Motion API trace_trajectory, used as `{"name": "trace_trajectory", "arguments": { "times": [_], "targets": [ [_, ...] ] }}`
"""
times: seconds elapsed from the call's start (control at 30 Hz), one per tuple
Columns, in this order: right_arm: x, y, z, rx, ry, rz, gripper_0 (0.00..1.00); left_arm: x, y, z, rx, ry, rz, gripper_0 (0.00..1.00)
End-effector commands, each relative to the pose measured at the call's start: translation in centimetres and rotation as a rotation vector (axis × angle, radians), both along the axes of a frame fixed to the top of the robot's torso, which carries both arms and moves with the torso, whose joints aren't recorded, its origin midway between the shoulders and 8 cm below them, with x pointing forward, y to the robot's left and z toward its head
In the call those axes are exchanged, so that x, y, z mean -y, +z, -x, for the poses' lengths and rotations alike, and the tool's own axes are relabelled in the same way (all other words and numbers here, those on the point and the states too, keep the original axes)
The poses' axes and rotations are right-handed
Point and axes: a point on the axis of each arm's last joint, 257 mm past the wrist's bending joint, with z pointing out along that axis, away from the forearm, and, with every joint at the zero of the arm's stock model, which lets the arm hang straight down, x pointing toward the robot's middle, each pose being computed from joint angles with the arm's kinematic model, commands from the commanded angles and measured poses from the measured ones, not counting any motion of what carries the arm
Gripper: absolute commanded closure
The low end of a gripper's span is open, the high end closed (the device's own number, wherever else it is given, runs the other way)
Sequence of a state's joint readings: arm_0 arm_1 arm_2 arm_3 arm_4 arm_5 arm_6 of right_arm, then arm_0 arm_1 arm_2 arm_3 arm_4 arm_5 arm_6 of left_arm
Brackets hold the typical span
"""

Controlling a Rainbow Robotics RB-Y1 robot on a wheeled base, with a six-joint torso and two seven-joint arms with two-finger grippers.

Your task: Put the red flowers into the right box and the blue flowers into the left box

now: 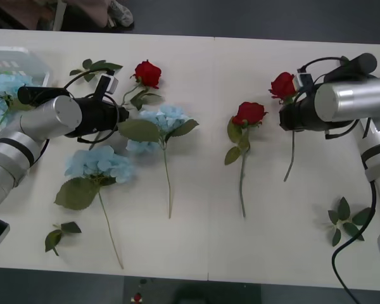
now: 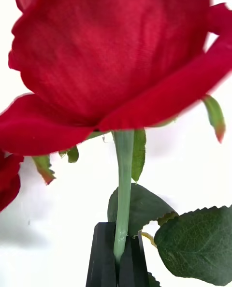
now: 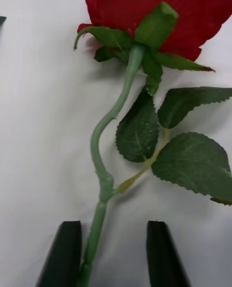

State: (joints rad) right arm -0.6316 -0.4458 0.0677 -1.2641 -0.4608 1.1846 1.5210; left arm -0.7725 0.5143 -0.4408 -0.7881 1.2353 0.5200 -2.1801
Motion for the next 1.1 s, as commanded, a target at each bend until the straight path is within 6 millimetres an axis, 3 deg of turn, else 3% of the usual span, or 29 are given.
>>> {"name": "trace_trajectory", "arguments": {
  "times": [0.03,0.23,0.4,0.53,0.67,0.83,1.1],
  "targets": [
    [3.0,7.8,-0.3,0.073,-0.043,0.01,1.0,-0.1,0.8,-0.5,0.019,-0.014,-0.034,1.0],
    [7.4,12.3,2.1,0.058,-0.103,0.018,1.0,-0.4,0.8,-0.7,0.029,-0.014,-0.051,1.0],
    [12.9,15.0,4.2,0.053,-0.142,0.029,1.0,-1.2,1.7,-1.2,0.059,-0.01,-0.072,1.0],
    [17.8,15.7,6.2,0.061,-0.146,0.069,1.0,-1.6,5.2,-2.1,0.119,-0.01,-0.043,1.0],
    [22.2,15.1,8.5,0.037,-0.124,0.171,1.0,-1.6,10.6,-2.2,0.148,-0.034,0.057,1.0],
    [27.0,13.8,10.3,0.02,-0.116,0.29,1.0,1.0,16.4,-1.1,0.144,-0.106,0.216,1.0],
    [35.4,9.9,10.8,0.045,-0.148,0.38,1.0,9.7,23.2,2.4,0.215,-0.271,0.456,1.0]
  ]
}}
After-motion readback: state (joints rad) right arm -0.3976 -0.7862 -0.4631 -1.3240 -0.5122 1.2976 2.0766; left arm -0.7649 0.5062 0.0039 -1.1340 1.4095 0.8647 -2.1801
